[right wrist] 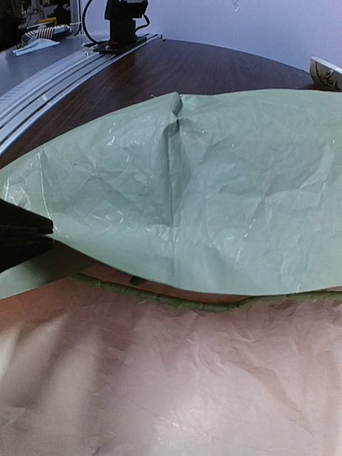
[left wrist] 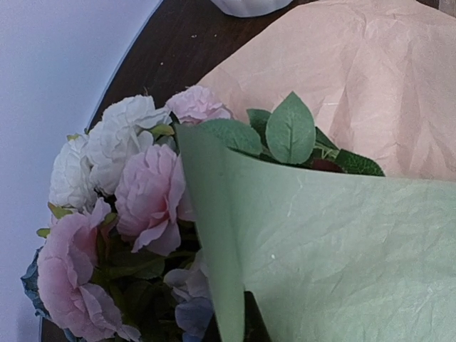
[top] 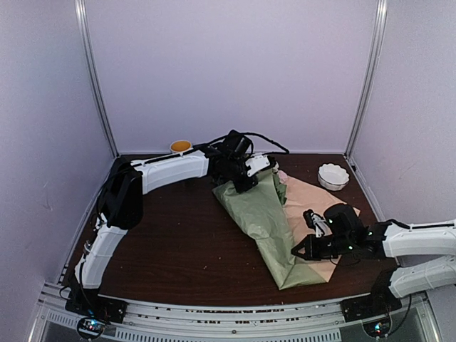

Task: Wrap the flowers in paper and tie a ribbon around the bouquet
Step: Fold the one-fourth-folded wrapping paper at the center of the board.

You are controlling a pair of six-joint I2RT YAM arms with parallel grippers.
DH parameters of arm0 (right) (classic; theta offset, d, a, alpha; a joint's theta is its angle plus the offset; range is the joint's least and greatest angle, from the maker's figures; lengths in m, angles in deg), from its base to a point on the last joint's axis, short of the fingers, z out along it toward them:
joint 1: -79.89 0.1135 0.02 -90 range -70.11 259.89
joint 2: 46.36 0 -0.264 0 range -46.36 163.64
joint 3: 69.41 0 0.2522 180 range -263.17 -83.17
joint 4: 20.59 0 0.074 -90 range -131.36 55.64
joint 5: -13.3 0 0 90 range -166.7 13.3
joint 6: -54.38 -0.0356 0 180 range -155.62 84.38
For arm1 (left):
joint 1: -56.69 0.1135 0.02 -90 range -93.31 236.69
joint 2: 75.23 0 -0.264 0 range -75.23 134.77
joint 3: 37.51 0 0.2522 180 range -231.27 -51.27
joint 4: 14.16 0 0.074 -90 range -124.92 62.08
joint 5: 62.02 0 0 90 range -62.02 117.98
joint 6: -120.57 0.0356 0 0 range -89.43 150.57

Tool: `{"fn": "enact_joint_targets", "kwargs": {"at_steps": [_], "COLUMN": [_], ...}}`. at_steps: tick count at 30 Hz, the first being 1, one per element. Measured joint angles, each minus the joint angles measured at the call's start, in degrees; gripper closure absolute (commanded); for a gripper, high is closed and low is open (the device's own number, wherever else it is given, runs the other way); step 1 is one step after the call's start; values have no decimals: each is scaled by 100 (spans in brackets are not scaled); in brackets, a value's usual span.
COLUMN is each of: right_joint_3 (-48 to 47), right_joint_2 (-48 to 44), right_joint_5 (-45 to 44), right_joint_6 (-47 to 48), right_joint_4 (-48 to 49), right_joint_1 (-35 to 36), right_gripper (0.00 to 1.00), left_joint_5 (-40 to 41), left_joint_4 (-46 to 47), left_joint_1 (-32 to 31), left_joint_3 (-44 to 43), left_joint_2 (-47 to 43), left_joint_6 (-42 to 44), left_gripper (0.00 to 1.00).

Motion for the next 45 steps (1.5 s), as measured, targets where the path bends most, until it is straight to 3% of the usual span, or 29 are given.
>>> {"fn": "enact_joint_targets", "kwargs": {"at_steps": [6,11,15,19,23,26,32,36,45], "right_joint_3": [195,315,448,509,509,509,509,514,516], "right_joint_2": [-201,-186,-17,238,365,380,496,586,743], "right_joint_5": [-17,-17,-17,-13,4,4,20,33,48], "right_joint_6": [-4,-4,-7,-26,-20,-20,-26,-37,-144], "right_joint_4": [90,195,382,540,643,671,785,890,1032], "right_joint_1": [-17,-26,-26,-26,-26,-26,-26,-26,-26], "right_gripper": [100,100,100,100,100,100,100,100,100], "left_joint_5": [79,168,282,520,883,1222,1314,1014,800], "left_joint_4": [-15,-59,-92,-131,-98,76,544,732,863], "left_joint_1": [-2,-33,-26,-17,-66,-234,-1421,-2028,-2450], "left_joint_3": [0,0,0,15,407,1257,2669,3067,2929], "left_joint_2": [0,-2,-24,-173,-756,-1622,-2857,-2669,-1537], "left_joint_6": [35,46,9,-142,-302,-280,-149,-197,-188], "left_gripper": [100,78,44,34,33,39,59,64,65]}}
